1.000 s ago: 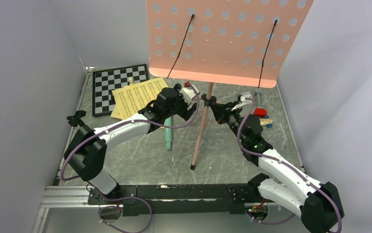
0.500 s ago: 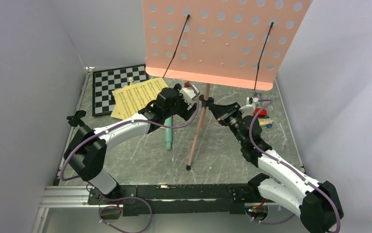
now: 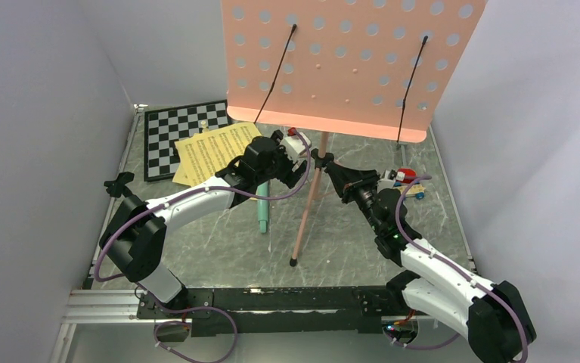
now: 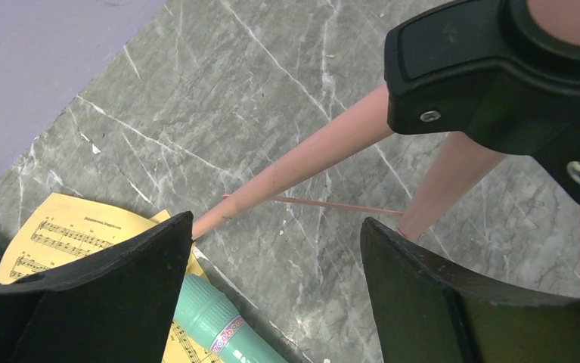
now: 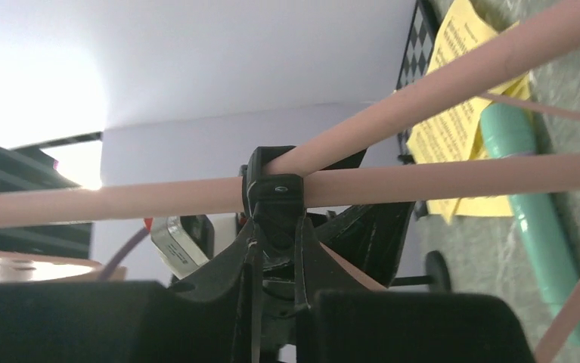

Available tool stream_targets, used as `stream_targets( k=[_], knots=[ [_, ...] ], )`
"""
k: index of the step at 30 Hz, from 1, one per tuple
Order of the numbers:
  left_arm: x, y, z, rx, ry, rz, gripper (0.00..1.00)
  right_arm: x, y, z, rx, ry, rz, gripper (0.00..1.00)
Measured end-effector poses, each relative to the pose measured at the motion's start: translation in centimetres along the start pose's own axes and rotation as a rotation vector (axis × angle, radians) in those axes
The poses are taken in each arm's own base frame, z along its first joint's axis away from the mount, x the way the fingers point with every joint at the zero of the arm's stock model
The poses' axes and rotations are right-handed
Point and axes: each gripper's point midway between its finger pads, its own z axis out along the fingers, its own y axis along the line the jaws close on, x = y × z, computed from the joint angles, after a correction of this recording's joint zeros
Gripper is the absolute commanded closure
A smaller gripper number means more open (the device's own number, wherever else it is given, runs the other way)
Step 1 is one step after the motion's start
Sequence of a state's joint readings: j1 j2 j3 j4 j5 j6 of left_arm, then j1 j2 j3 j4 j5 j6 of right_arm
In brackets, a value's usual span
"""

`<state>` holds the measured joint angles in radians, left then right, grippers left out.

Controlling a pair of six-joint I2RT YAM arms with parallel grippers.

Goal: Set up the instrument practice props

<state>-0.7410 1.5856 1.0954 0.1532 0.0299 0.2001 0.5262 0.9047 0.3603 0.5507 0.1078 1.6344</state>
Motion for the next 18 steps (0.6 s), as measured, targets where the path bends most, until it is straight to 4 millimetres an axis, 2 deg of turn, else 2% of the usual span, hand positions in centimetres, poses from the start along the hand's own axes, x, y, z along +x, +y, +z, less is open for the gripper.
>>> stream_targets(
  k=[5,12,14,16,18],
  knots=[
    [-0.13,0.01,0.03,0.000,-0.002,-0.002,0.14,-0.06,-0.05,0.02,0.010,0.001,0.168,1.00],
    [-0.11,0.00,0.07,0.000,-0.002,-0.003,0.14,-0.14,-0.02,-0.33,0.027,-0.001,0.260,1.00],
    [-0.11,0.00,0.07,0.000,-0.002,-0.003,0.14,-0.16,-0.03,-0.55,0.034,-0.003,0.266,0.85],
    [-0.13,0.00,0.07,0.000,-0.002,-0.003,0.14,-0.17,-0.04,-0.68,0.036,-0.004,0.262,0.60],
    [-0.10,0.00,0.08,0.000,-0.001,-0.003,0.14,-0.27,0.03,-0.75,0.036,-0.010,0.267,0.50]
  ],
)
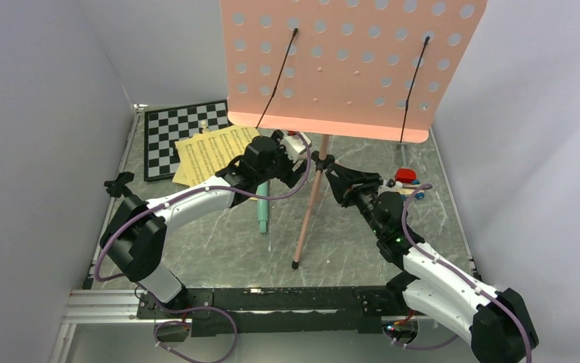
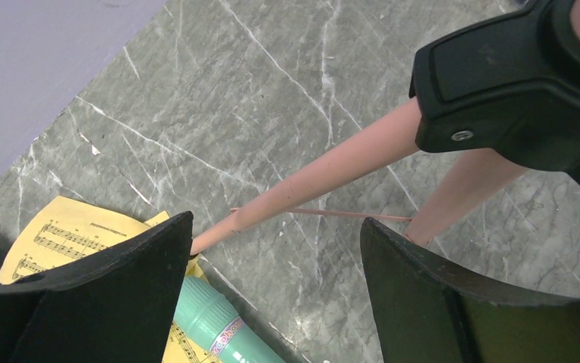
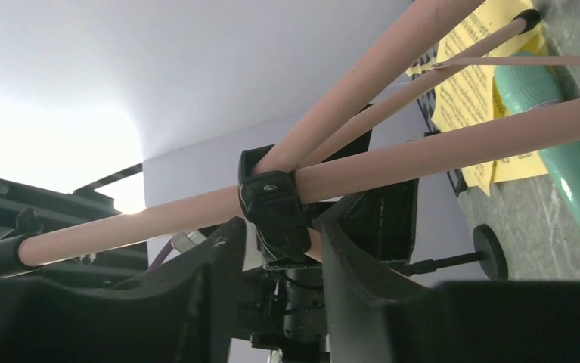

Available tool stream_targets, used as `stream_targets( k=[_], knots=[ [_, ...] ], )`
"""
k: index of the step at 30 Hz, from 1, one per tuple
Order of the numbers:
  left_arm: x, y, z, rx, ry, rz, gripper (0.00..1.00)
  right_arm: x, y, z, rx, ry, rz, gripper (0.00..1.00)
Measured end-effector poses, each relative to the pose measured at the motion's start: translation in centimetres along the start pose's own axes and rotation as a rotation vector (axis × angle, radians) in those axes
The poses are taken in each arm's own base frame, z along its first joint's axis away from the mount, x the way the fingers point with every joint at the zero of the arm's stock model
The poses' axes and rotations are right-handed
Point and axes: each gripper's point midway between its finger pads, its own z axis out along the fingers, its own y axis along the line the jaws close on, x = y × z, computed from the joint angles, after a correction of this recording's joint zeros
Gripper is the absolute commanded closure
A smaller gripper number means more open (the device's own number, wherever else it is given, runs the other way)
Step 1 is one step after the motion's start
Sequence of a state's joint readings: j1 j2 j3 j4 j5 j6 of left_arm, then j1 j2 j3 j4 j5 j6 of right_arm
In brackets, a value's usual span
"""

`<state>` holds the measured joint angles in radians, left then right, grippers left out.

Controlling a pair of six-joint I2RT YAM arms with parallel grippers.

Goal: Set up the instrument practice props

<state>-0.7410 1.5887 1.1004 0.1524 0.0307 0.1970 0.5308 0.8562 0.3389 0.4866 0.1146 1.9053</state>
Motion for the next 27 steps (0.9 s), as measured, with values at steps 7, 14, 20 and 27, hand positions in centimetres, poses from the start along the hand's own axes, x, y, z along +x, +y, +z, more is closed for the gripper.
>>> stream_targets(
  k=[7,14,20,27],
  knots=[
    [-0.7,0.1,0.2,0.002,-0.013,0.001,0.15,-1.1,-0.2,-1.2,-0.002,-0.053,-0.130,0.36],
    [-1.3,-0.2,2.1,0.032,-0.020,0.009,0.16,-3.2,1.0,-3.6,-0.016,-0.167,-0.358,0.35],
    [-2.2,-0.5,4.6,0.072,-0.031,0.043,0.16,-4.6,1.7,-5.4,-0.017,-0.244,-0.463,0.36],
    [-3.4,-0.8,7.3,0.117,-0.060,0.065,0.16,-5.8,0.7,-6.6,0.027,-0.283,-0.505,0.37]
  ],
)
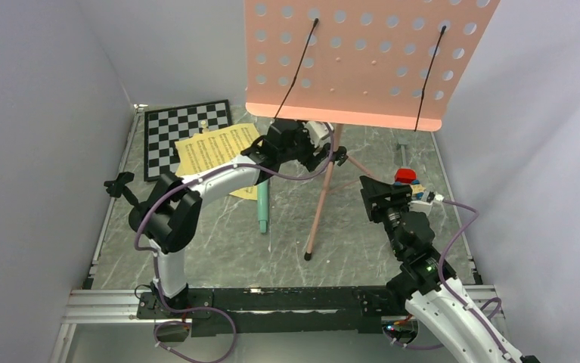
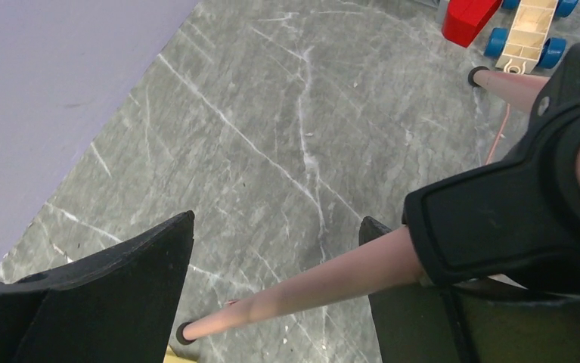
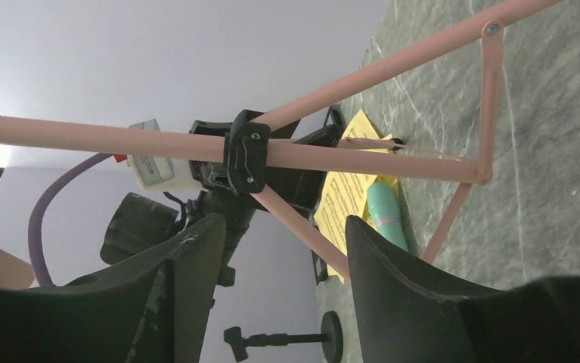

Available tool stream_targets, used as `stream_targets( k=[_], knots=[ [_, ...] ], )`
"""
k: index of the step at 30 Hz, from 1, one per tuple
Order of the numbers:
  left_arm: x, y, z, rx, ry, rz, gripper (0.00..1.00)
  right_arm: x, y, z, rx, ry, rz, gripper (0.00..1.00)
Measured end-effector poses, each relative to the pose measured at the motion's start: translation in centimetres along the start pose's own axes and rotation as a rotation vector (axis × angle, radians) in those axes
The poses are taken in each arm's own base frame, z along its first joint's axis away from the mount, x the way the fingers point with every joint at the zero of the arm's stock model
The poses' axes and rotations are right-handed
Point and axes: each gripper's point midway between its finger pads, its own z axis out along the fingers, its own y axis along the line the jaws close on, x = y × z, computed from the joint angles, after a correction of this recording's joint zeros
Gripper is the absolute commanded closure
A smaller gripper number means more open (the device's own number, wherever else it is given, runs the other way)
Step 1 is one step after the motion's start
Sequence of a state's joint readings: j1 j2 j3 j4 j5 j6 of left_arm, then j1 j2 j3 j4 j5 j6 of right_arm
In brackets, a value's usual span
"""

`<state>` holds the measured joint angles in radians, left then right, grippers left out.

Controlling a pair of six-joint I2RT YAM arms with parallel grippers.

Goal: Set up the instrument practice props

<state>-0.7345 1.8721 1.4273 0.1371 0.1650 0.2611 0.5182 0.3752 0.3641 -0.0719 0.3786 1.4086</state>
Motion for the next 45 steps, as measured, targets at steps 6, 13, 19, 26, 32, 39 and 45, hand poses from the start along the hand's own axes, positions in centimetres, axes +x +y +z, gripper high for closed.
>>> stream_targets(
  k=[6,13,19,26,32,39,45],
  knots=[
    [0.4,0.1,1.1,0.048,-0.029,0.003,0.16,-0.1,-1.0,-0.3,0.031,-0.004,-0.031,0.38],
    [0.2,0.6,3.0,0.089,-0.051,0.005,0.15,0.0,-2.1,-0.2,0.054,0.000,-0.073,0.38],
    [0.4,1.6,3.4,0.055,-0.041,-0.005,0.13,-0.3,-2.7,-0.3,0.065,-0.010,-0.154,0.38],
    [4.5,4.2,-2.1,-0.110,0.078,-0.130,0.08,-0.5,-3.7,-0.1,0.082,-0.004,-0.359,0.41],
    [2.2,7.4,-9.5,-0.332,0.044,-0.262,0.04,0.9,-3.8,1.1,0.083,0.071,-0.540,0.42],
    [4.2,10.4,-17.4,-0.575,0.057,-0.503,0.04,6.2,-2.0,1.6,-0.005,0.209,-0.719,0.40],
    [9.5,10.0,-21.4,-0.718,0.211,-0.633,0.02,12.0,1.6,0.9,-0.116,0.286,-0.819,0.36]
  ],
)
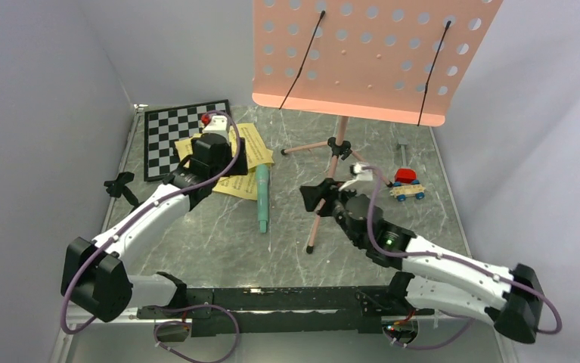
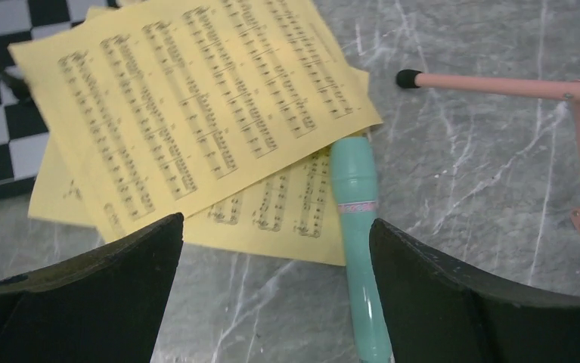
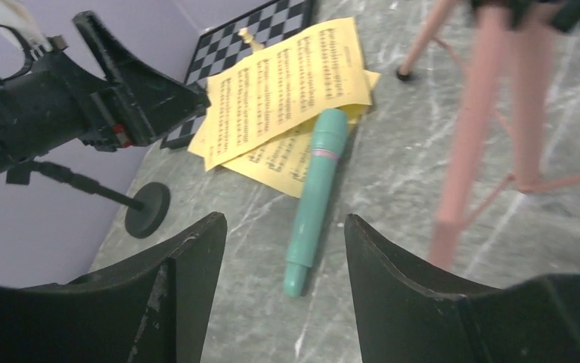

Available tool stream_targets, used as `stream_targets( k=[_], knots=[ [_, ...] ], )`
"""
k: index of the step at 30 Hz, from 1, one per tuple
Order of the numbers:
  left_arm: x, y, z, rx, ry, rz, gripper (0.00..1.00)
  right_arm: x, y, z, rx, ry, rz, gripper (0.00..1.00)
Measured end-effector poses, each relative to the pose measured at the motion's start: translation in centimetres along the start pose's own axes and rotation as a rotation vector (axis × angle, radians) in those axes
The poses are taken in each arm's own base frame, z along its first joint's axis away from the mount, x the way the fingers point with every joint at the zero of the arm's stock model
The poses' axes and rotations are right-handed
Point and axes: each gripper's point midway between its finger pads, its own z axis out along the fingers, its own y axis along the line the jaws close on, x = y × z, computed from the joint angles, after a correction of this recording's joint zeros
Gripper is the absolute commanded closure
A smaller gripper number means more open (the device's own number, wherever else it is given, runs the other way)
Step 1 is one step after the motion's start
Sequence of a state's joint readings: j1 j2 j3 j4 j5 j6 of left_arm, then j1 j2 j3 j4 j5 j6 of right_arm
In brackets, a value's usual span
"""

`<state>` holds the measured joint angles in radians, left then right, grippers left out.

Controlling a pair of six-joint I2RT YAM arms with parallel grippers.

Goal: Set up the instrument practice props

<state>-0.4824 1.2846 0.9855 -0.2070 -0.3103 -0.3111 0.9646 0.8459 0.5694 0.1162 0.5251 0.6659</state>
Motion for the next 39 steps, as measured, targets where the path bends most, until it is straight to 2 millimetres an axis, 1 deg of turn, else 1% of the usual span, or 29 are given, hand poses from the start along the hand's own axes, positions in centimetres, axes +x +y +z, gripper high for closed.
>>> stream_targets(
  k=[4,7,9,11,13,15,18,20,21,23,26,28,31,39],
  knots=[
    [0.7,2.6,-1.1,-0.083,0.042,-0.083,0.01,1.2,3.7,2.2,-0.042,0.026,-0.033,0.35],
    [0.4,5.3,-2.2,-0.146,0.043,-0.167,0.01,3.1,6.6,5.0,-0.073,0.066,-0.036,0.34],
    [0.1,7.1,-3.2,-0.187,0.035,-0.218,0.01,5.0,8.1,7.2,-0.092,0.103,-0.038,0.33],
    [-0.3,8.6,-4.2,-0.223,0.024,-0.252,0.01,7.2,9.1,9.1,-0.102,0.146,-0.038,0.33],
    [-0.4,9.5,-5.1,-0.242,0.019,-0.265,0.01,9.5,9.6,11.0,-0.105,0.188,-0.038,0.33],
    [-0.3,9.8,-5.7,-0.252,0.024,-0.266,0.01,11.8,10.1,13.1,-0.104,0.230,-0.013,0.33],
    [-0.1,10.2,-6.2,-0.261,0.040,-0.257,0.01,13.8,10.0,16.0,-0.090,0.273,0.065,0.35],
    [-0.1,10.2,-6.3,-0.262,0.046,-0.249,0.01,14.2,9.9,18.2,-0.082,0.278,0.154,0.35],
    [-0.1,10.3,-6.4,-0.262,0.048,-0.246,0.01,14.8,9.0,19.1,-0.059,0.284,0.172,0.35],
    [0.0,10.3,-6.4,-0.257,0.053,-0.241,0.01,15.4,8.0,20.9,-0.023,0.290,0.244,0.35],
    [0.1,10.1,-6.4,-0.242,0.064,-0.234,0.01,16.1,6.5,23.1,0.032,0.290,0.356,0.27],
    [0.2,9.9,-6.4,-0.230,0.068,-0.233,0.01,16.6,5.7,24.1,0.065,0.293,0.422,0.26],
    [0.2,9.6,-6.4,-0.211,0.074,-0.234,0.01,17.3,5.1,25.0,0.096,0.301,0.478,0.25],
    [0.3,9.2,-6.3,-0.178,0.083,-0.237,0.01,17.7,4.5,26.4,0.145,0.301,0.580,0.25]
  ],
)
